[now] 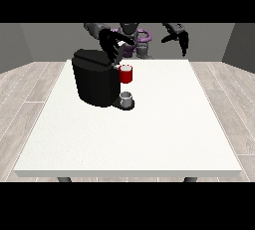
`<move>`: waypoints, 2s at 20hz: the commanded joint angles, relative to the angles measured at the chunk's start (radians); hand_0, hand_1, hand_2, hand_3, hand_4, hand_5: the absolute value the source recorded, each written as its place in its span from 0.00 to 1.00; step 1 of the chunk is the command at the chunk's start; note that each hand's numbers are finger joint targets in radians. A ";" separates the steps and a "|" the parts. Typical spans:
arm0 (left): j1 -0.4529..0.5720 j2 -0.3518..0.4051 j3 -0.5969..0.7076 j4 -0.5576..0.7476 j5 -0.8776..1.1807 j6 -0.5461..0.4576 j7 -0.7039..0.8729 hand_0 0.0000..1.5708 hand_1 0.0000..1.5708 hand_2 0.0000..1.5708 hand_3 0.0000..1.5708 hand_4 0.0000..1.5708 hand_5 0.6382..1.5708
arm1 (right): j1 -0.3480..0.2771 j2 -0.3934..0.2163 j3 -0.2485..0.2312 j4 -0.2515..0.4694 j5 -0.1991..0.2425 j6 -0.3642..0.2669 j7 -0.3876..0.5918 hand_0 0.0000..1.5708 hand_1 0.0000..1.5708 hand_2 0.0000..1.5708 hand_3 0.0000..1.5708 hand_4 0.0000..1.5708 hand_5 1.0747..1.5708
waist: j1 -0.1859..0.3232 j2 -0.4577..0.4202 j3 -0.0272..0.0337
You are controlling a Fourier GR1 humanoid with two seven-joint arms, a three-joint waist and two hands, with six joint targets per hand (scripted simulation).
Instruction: Insert the coffee pod into the coffee machine and close the lid
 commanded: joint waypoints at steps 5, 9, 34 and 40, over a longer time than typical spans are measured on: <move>-0.052 -0.026 -0.031 0.007 -0.004 -0.003 -0.011 0.00 0.00 0.00 0.00 0.24 1.00 | -0.137 0.054 0.062 -0.064 0.038 -0.007 -0.024 0.00 0.00 0.00 0.00 0.10 1.00 | 0.127 0.046 -0.0180; -0.077 -0.020 -0.050 -0.001 -0.010 -0.023 0.005 0.00 0.00 0.00 0.00 0.25 1.00 | -0.145 0.015 0.050 -0.106 0.049 0.005 0.031 0.00 0.00 0.00 0.00 0.09 1.00 | 0.175 0.062 -0.0168; -0.168 0.018 -0.045 -0.058 0.040 -0.090 -0.007 0.00 0.00 0.00 0.00 0.17 1.00 | -0.400 -0.005 -0.020 0.051 0.058 -0.025 -0.047 0.00 0.00 0.00 0.00 0.00 1.00 | 0.291 0.248 -0.0179; -0.147 0.021 -0.013 -0.008 0.048 -0.076 -0.059 0.00 0.00 0.00 0.00 0.21 1.00 | -0.398 0.097 0.028 0.027 0.042 -0.010 -0.133 0.00 0.00 0.00 0.00 0.00 1.00 | 0.200 0.211 -0.0183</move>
